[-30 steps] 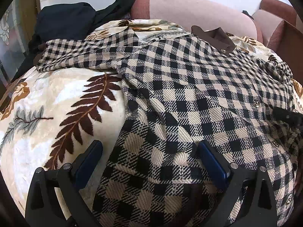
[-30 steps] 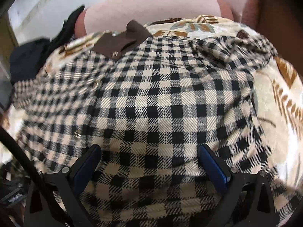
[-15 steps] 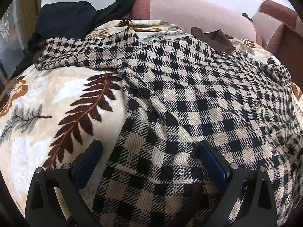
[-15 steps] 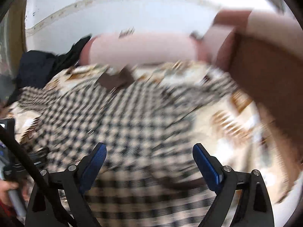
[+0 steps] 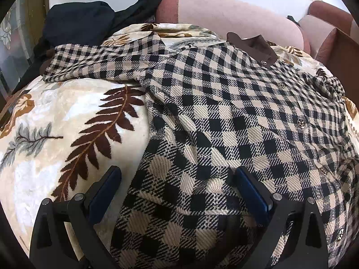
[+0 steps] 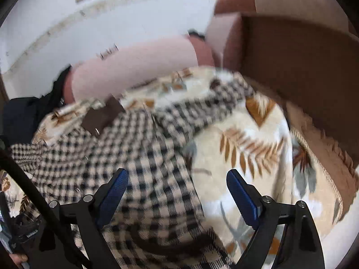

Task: Fold large clothes

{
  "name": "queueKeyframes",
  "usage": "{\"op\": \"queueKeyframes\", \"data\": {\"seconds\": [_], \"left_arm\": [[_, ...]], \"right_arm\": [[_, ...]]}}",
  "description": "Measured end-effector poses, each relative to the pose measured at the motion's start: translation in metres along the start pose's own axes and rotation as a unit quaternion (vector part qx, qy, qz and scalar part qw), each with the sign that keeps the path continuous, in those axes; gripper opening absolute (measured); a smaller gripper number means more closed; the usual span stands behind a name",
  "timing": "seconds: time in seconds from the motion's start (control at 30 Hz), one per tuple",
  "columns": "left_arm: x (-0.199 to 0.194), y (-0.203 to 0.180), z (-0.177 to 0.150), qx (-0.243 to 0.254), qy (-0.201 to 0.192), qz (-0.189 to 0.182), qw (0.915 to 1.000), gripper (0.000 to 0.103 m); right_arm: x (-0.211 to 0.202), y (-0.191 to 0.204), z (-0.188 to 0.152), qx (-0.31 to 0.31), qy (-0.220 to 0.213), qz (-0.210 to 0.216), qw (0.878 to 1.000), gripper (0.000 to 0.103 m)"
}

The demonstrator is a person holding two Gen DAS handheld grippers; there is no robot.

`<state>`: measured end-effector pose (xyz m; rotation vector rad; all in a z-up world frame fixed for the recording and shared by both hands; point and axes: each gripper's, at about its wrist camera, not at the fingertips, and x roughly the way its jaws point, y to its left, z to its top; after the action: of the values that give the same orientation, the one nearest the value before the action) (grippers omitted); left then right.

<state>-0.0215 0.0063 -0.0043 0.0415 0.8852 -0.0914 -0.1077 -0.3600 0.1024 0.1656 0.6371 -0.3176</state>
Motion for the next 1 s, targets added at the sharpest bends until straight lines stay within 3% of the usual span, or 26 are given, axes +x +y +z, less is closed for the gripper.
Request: {"op": "queueKeyframes", "data": {"seconds": [0.23,0.37,0.5,0.63,0.77,0.9,1.0], "left_arm": [[-0.007,0.003,0.001,-0.003,0.002,-0.007,1.0000,0.097],[-0.027,0.012,0.005,-0.040,0.014,-0.035,0.9985,0.072],[-0.064,0.041,0.023,-0.098,-0.011,-0.075,0.9923,0.070],[-0.096,0.081,0.048,-0.140,-0.040,-0.047,0.9882,0.072],[-0.100,0.141,0.069,-0.175,-0.041,-0.029,0.9834,0.078],[-0.070,0.220,0.083,-0.216,-0.032,0.033,0.9753,0.079],[-0.040,0.261,0.087,-0.254,-0.017,0.040,0.9663,0.079]], "right_arm": [[-0.010,0.030,-0.016,-0.064,-0.010,-0.015,0.998,0.093],[0.003,0.042,-0.028,-0.086,0.020,-0.023,0.996,0.093],[-0.004,0.063,-0.025,-0.143,-0.005,-0.033,0.989,0.093],[-0.008,0.079,-0.005,-0.151,-0.016,0.002,0.988,0.093],[0.007,0.088,0.008,-0.146,-0.021,0.019,0.989,0.093],[0.030,0.084,-0.004,-0.131,-0.013,0.023,0.991,0.093],[0.057,0.082,-0.008,-0.112,0.042,0.037,0.992,0.093]]}}
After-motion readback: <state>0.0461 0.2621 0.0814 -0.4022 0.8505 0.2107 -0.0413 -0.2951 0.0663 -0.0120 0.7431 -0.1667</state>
